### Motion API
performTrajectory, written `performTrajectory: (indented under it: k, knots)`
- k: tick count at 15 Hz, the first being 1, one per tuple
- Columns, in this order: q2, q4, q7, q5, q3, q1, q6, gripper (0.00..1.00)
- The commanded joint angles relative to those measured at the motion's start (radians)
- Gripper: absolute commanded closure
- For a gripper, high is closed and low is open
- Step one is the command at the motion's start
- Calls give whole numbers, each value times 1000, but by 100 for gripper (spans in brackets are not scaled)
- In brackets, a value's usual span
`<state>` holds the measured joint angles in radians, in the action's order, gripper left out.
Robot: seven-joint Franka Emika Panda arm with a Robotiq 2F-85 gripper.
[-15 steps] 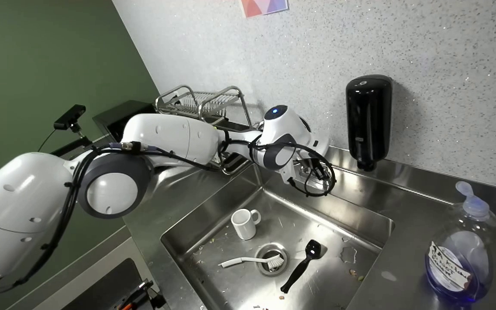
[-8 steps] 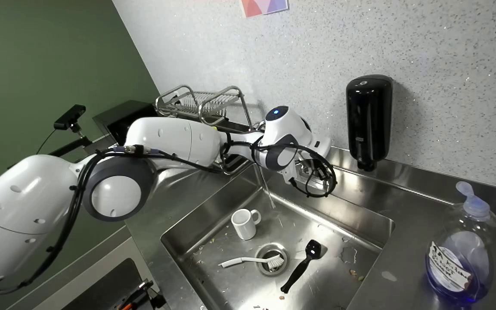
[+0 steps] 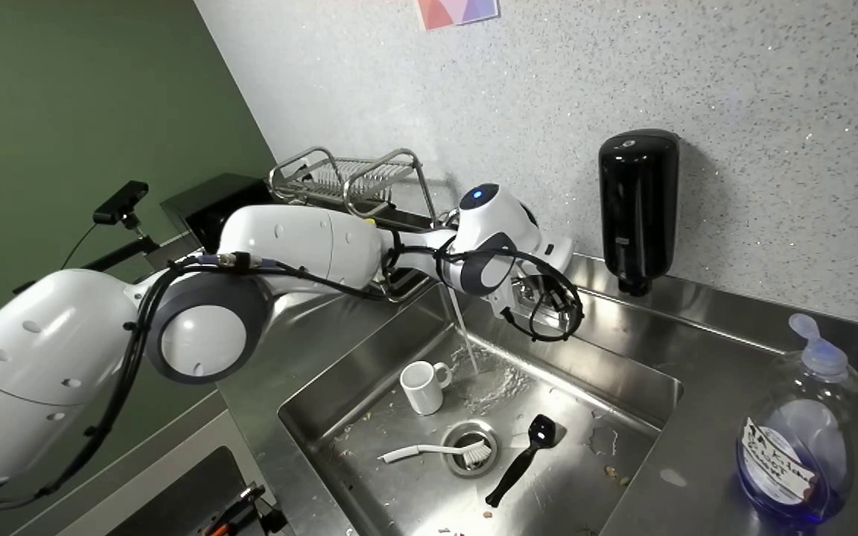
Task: Open the tap
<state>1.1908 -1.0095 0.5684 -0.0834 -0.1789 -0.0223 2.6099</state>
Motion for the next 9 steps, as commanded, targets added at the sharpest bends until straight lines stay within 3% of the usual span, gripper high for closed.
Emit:
performTrajectory:
  k: [1,9]
  knots:
    - [49,100,48,9,-64,-17,8,100]
    - [-116,-74,-89,-14,19,-68,-120,100]
